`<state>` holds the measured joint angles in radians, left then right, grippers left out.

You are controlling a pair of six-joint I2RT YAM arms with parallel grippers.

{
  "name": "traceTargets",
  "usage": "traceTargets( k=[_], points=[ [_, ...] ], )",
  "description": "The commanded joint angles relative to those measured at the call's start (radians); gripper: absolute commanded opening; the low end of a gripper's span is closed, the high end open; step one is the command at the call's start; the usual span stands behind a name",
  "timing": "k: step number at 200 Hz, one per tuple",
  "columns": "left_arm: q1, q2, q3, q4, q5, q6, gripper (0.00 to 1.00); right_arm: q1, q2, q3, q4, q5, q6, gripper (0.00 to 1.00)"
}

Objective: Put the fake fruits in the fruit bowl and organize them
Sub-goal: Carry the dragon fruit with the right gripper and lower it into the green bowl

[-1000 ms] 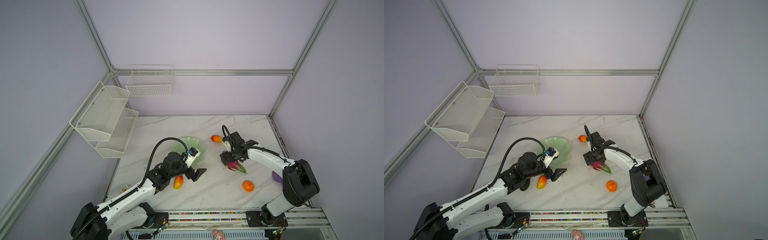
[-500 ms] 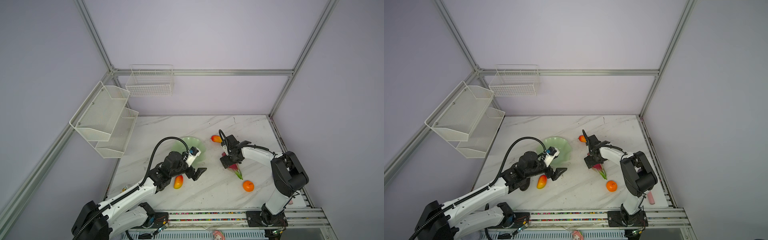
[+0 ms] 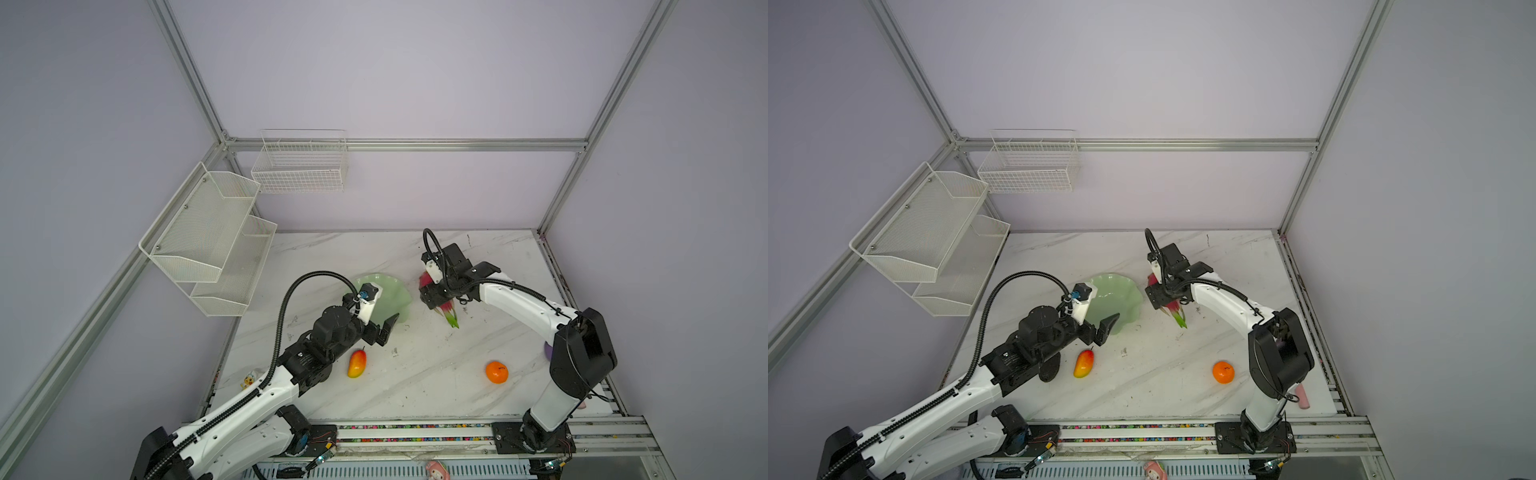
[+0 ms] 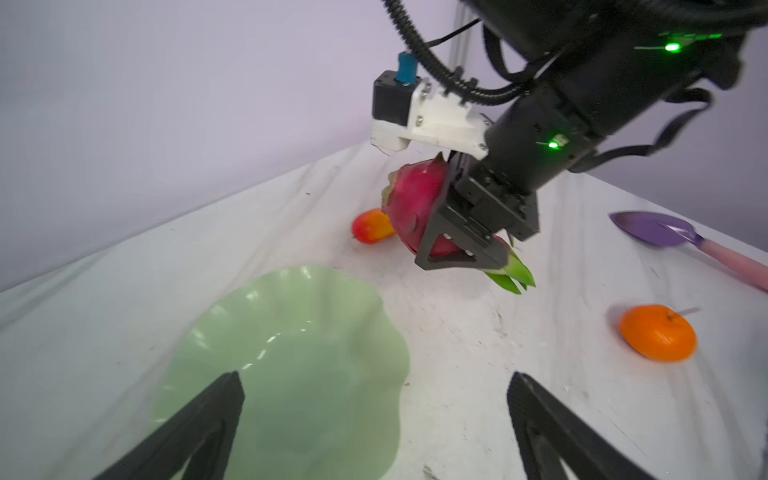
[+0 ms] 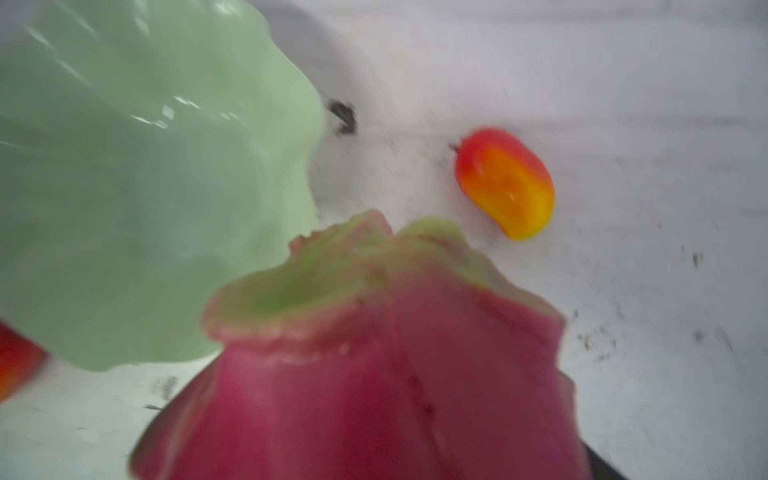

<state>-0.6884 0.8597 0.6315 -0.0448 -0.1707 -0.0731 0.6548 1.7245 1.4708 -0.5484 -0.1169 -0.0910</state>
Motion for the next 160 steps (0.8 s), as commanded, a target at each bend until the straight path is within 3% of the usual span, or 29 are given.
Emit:
traceTargets(
  k=[1,43,76,160],
  points=[
    [0.047,-0.03,0.112,-0.135,-0.174,-0.077,1.0,0.076,0.091,0.162,0.077,-0.177,-0.001,0.59],
    [0.086,-0.129,0.196,-0.392,-0.201,-0.192,1.0,0.136,0.396,0.533,-0.113,-0.199,-0.011,0.59],
    [0.12,-0.193,0.215,-0.553,-0.198,-0.216,1.0,0.14,0.523,0.673,-0.257,-0.197,-0.018,0.59],
    [0.13,-0.201,0.139,-0.504,-0.194,-0.212,1.0,0.144,0.672,0.865,-0.39,-0.17,-0.025,0.62]
  ],
)
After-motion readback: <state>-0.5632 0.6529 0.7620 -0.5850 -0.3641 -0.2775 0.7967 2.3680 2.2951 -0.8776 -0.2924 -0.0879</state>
